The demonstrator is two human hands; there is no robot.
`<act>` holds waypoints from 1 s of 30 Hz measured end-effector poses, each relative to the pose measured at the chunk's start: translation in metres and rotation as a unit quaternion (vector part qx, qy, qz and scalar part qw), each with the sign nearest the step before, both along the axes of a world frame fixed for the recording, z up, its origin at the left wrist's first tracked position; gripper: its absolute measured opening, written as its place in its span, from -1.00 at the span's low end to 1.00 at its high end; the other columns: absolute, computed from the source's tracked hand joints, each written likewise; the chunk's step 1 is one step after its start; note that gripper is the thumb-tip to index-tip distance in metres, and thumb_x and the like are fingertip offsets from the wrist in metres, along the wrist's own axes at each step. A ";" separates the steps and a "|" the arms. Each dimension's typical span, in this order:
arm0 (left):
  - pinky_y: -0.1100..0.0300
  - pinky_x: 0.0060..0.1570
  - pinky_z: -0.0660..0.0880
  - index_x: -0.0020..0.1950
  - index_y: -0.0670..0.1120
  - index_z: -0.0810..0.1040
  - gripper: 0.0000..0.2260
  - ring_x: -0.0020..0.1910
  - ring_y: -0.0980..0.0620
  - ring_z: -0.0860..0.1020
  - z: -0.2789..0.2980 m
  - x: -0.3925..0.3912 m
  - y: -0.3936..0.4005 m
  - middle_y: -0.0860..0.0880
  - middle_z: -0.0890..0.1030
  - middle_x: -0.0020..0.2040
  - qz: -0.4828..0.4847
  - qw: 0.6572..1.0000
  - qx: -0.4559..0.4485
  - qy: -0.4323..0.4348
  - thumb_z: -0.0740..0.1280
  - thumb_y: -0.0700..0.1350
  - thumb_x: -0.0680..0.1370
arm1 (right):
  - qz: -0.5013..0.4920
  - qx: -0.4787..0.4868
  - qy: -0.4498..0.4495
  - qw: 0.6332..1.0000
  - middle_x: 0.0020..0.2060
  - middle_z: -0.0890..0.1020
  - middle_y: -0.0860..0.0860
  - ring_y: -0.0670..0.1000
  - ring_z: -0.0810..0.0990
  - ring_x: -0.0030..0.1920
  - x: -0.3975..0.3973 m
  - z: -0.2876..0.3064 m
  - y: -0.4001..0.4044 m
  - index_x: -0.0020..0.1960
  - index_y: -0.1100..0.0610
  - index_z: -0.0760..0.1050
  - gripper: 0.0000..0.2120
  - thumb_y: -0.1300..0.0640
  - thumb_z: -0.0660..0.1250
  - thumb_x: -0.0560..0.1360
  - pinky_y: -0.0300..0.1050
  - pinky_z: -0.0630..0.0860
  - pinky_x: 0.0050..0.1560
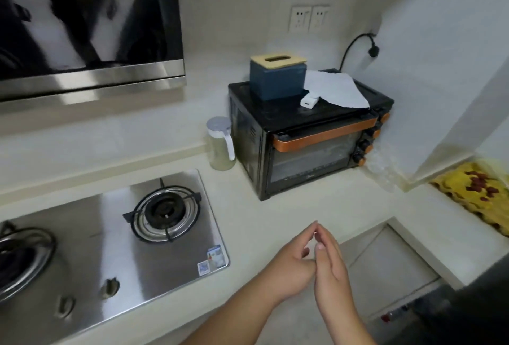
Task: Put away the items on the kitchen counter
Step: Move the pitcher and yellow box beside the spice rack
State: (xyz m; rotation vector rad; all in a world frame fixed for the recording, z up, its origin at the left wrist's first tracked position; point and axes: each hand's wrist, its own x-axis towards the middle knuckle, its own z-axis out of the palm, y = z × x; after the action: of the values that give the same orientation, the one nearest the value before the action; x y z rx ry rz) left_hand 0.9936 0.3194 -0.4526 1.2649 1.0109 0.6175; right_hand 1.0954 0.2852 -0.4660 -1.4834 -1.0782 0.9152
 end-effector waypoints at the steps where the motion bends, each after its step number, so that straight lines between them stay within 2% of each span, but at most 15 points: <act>1: 0.10 0.52 0.27 0.58 0.22 0.21 -0.34 0.48 0.19 0.36 -0.003 -0.016 -0.001 0.20 0.32 0.55 0.012 1.000 0.004 0.000 0.26 -0.15 0.51 | 0.012 -0.001 -0.009 1.000 0.39 0.45 -0.16 -0.47 0.35 0.32 -0.015 0.001 0.001 0.45 -0.03 0.40 -0.58 -0.04 0.14 0.62 -0.59 0.22 0.23; 3: 0.07 0.52 0.28 0.55 0.25 0.24 -0.35 0.44 0.22 0.41 -0.010 -0.053 -0.002 0.19 0.39 0.51 0.035 0.999 0.013 -0.006 0.27 -0.17 0.51 | 0.034 -0.010 -0.025 0.999 0.39 0.45 -0.15 -0.49 0.35 0.29 -0.051 0.001 0.006 0.45 -0.01 0.41 -0.65 0.07 0.15 0.68 -0.66 0.21 0.16; 5: 0.06 0.51 0.29 0.47 0.34 0.26 -0.37 0.42 0.24 0.43 -0.011 -0.082 0.001 0.21 0.43 0.48 0.060 0.998 0.023 -0.004 0.27 -0.17 0.50 | 0.064 -0.021 -0.043 0.997 0.40 0.44 -0.13 -0.36 0.38 0.34 -0.077 0.000 0.013 0.46 0.01 0.41 -0.64 0.18 0.15 0.68 -0.65 0.21 0.17; 8: 0.05 0.51 0.29 0.42 0.39 0.27 -0.39 0.44 0.21 0.42 -0.010 -0.121 0.008 0.21 0.43 0.48 0.109 0.994 0.020 -0.007 0.27 -0.15 0.48 | 0.112 -0.025 -0.063 0.991 0.40 0.45 -0.12 -0.22 0.39 0.40 -0.111 0.001 0.033 0.44 0.00 0.42 -0.65 0.15 0.19 0.67 -0.50 0.25 0.30; 10: -0.04 0.52 0.26 0.46 0.35 0.29 -0.40 0.47 0.09 0.40 -0.011 -0.139 0.018 0.13 0.44 0.49 0.134 0.991 0.005 -0.003 0.24 -0.17 0.52 | 0.140 -0.026 -0.070 0.987 0.39 0.47 -0.12 -0.21 0.41 0.39 -0.127 0.003 0.051 0.42 -0.01 0.45 -0.66 0.13 0.21 0.66 -0.28 0.32 0.41; 12: -0.13 0.50 0.24 0.46 0.38 0.31 -0.39 0.47 0.01 0.39 -0.011 -0.153 0.035 0.09 0.46 0.48 0.155 0.988 -0.008 -0.010 0.26 -0.11 0.48 | 0.163 -0.027 -0.067 0.984 0.35 0.50 -0.15 -0.24 0.44 0.36 -0.140 0.006 0.075 0.38 -0.03 0.48 -0.69 0.11 0.23 0.65 -0.16 0.36 0.43; 15: -0.13 0.50 0.28 0.45 0.39 0.32 -0.35 0.41 0.12 0.47 -0.011 -0.168 0.065 0.19 0.48 0.44 0.164 0.986 0.015 -0.001 0.26 -0.14 0.44 | 0.174 -0.017 -0.052 0.983 0.27 0.54 -0.17 -0.23 0.48 0.31 -0.153 0.008 0.119 0.27 -0.10 0.52 -0.75 0.13 0.28 0.64 -0.11 0.40 0.41; 17: -0.16 0.49 0.26 0.47 0.35 0.34 -0.33 0.33 0.09 0.48 -0.016 -0.181 0.085 0.18 0.51 0.42 0.180 0.983 0.022 0.004 0.24 -0.21 0.45 | 0.191 -0.036 -0.041 0.980 0.31 0.51 -0.17 -0.23 0.45 0.32 -0.160 0.006 0.160 0.34 -0.14 0.46 -0.69 0.08 0.29 0.63 -0.14 0.39 0.41; 19: -0.11 0.53 0.19 0.46 0.29 0.39 -0.35 0.41 0.13 0.43 -0.022 -0.192 0.105 0.19 0.48 0.45 0.214 0.976 0.031 0.010 0.26 -0.21 0.43 | 0.204 -0.063 -0.025 0.977 0.39 0.45 -0.17 -0.19 0.41 0.38 -0.163 0.003 0.209 0.49 -0.10 0.35 -0.55 0.01 0.29 0.61 -0.15 0.34 0.42; 21: 0.02 0.50 0.29 0.34 0.22 0.57 -0.46 0.41 0.20 0.45 -0.017 -0.198 0.114 0.18 0.56 0.38 0.266 0.963 0.039 0.020 0.32 -0.20 0.41 | 0.197 -0.070 -0.015 0.978 0.44 0.40 -0.14 -0.15 0.38 0.40 -0.169 0.003 0.256 0.55 -0.07 0.25 -0.44 -0.01 0.30 0.59 -0.14 0.31 0.40; 23: 0.30 0.22 0.49 0.02 0.22 0.74 -0.65 0.17 0.25 0.62 -0.011 -0.197 0.124 0.15 0.71 0.12 0.328 0.944 0.035 0.023 0.41 -0.11 0.33 | 0.169 -0.095 -0.012 0.981 0.50 0.34 -0.04 -0.02 0.36 0.45 -0.175 0.003 0.304 0.58 -0.01 0.19 -0.37 0.02 0.31 0.57 -0.08 0.31 0.42; 25: 0.38 0.01 0.51 -0.08 0.16 0.76 -0.74 0.05 0.16 0.68 0.001 -0.197 0.126 0.06 0.75 -0.02 0.334 0.941 0.032 0.041 0.45 0.03 0.26 | 0.142 -0.121 -0.023 0.982 0.52 0.30 0.06 0.12 0.33 0.49 -0.184 0.001 0.341 0.60 0.07 0.14 -0.32 0.04 0.31 0.55 0.01 0.31 0.45; 27: 0.38 -0.02 0.51 -0.06 0.00 0.77 -0.83 0.05 0.06 0.69 0.005 -0.202 0.137 -0.02 0.76 -0.02 0.336 0.940 0.027 0.061 0.48 -0.10 0.37 | 0.128 -0.146 -0.050 0.980 0.47 0.38 0.13 0.21 0.40 0.44 -0.194 -0.009 0.378 0.57 0.12 0.22 -0.33 0.02 0.31 0.51 0.10 0.37 0.41; 29: 0.45 -0.06 0.48 0.01 -0.08 0.73 -0.79 0.00 0.16 0.67 0.011 -0.207 0.146 0.03 0.76 -0.03 0.336 0.938 0.023 0.083 0.37 -0.34 0.54 | 0.124 -0.163 -0.051 0.977 0.29 0.56 0.16 0.24 0.54 0.27 -0.202 -0.021 0.403 0.41 0.14 0.40 -0.44 -0.03 0.30 0.45 0.09 0.51 0.24; 30: 0.48 -0.09 0.45 0.04 -0.10 0.71 -0.75 -0.06 0.22 0.65 0.012 -0.208 0.149 0.07 0.75 -0.04 0.337 0.936 0.020 0.102 0.31 -0.38 0.58 | 0.122 -0.161 -0.039 0.979 0.18 0.62 0.16 0.24 0.59 0.17 -0.205 -0.027 0.412 0.30 0.15 0.46 -0.53 -0.03 0.29 0.45 0.03 0.55 0.12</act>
State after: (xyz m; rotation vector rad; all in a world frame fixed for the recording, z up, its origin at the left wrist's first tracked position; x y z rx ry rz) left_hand 0.7851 0.4684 -0.4402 1.0143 1.6358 1.0458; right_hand 0.8906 0.6968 -0.4934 -1.6858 -1.2304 1.2598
